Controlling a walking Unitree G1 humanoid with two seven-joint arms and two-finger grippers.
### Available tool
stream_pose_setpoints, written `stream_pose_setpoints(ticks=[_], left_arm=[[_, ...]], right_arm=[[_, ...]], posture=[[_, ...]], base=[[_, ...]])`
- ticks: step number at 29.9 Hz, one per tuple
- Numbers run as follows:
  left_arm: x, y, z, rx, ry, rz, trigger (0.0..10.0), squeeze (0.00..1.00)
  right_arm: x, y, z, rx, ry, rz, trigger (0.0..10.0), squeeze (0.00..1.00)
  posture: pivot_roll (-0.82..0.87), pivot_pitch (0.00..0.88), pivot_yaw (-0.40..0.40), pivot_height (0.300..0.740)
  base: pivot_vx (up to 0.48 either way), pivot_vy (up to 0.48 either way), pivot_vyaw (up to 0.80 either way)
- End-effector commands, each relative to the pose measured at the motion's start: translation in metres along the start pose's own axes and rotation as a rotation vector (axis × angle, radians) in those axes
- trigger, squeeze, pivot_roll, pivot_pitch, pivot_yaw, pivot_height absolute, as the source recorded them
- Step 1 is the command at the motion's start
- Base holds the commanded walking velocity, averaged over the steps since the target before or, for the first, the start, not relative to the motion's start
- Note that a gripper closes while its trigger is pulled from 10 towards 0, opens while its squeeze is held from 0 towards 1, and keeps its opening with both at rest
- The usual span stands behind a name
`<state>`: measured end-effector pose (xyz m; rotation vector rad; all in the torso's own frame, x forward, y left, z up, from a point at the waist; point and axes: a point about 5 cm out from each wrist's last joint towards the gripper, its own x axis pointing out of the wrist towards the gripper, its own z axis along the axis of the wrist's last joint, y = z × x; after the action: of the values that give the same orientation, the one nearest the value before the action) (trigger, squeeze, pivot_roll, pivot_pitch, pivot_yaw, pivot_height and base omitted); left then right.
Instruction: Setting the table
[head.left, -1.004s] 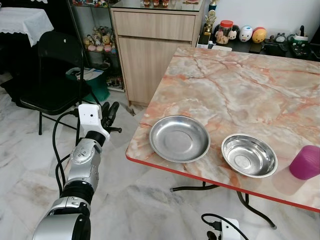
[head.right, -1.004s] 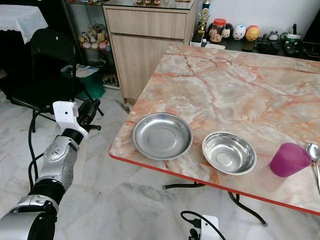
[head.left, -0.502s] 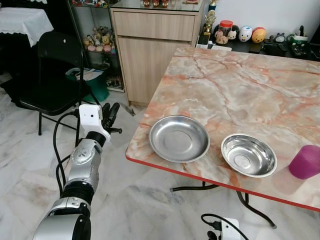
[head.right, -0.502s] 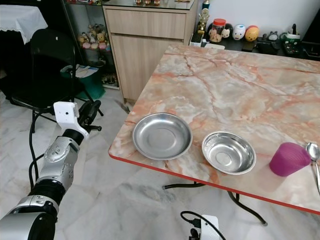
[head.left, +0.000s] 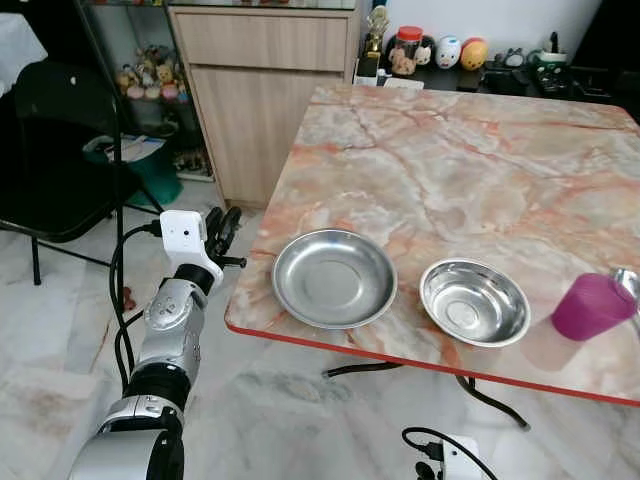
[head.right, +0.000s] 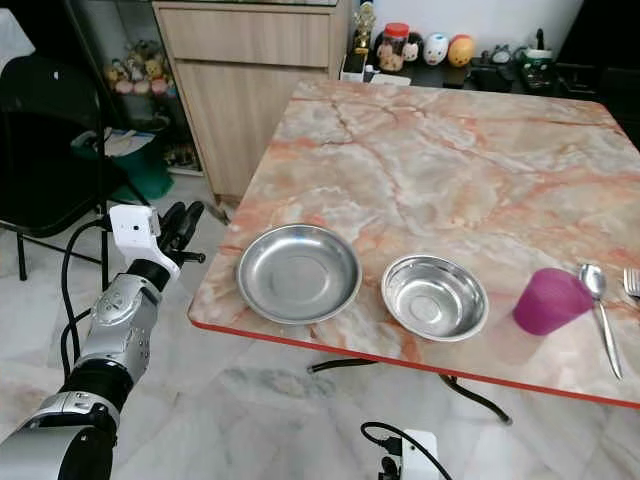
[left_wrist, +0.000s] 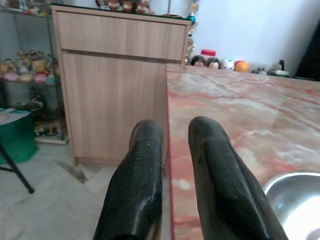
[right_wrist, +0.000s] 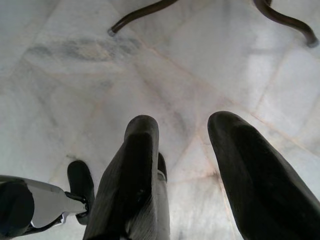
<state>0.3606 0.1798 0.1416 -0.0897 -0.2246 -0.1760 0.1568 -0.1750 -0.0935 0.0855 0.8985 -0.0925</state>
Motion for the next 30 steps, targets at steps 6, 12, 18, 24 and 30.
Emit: stream_pose_setpoints(ticks=[6,12,18,24,30], left_arm=[[-0.0005,0.0022,0.002,-0.015,-0.002,-0.007,10.0,0.0],[0.0004,0.0007,0.0029,0.014,-0.005,-0.016,10.0,0.0],[0.0001,-0.0004,0.0026,0.013,-0.007,-0.018,10.0,0.0],[0.0001,-0.0014,0.003,-0.001,-0.009,-0.028,10.0,0.0],[0.0001,0.0012,0.004,0.0,-0.008,-0.015,10.0,0.0]], right_arm=[[-0.0005,0.0003,-0.0005,0.008,-0.008,0.001,10.0,0.0],[-0.0005,0.0005,0.0,0.007,-0.013,0.003,10.0,0.0],[-0.0004,0.0005,-0.0001,-0.006,-0.009,0.007,10.0,0.0],[-0.0004,0.0005,-0.0002,-0.001,-0.008,0.008,10.0,0.0],[-0.0004,0.0006,-0.0003,0.004,-0.009,0.004,10.0,0.0]], posture=[[0.1,0.0,-0.008,0.74],[0.09,0.0,-0.008,0.74],[0.1,0.0,-0.009,0.74],[0.1,0.0,-0.009,0.74],[0.1,0.0,-0.009,0.74]], base=[[0.0,0.0,-0.12],[0.0,0.0,0.0],[0.0,-0.427,-0.75],[0.0,-0.044,-0.78],[0.0,0.0,-0.08]])
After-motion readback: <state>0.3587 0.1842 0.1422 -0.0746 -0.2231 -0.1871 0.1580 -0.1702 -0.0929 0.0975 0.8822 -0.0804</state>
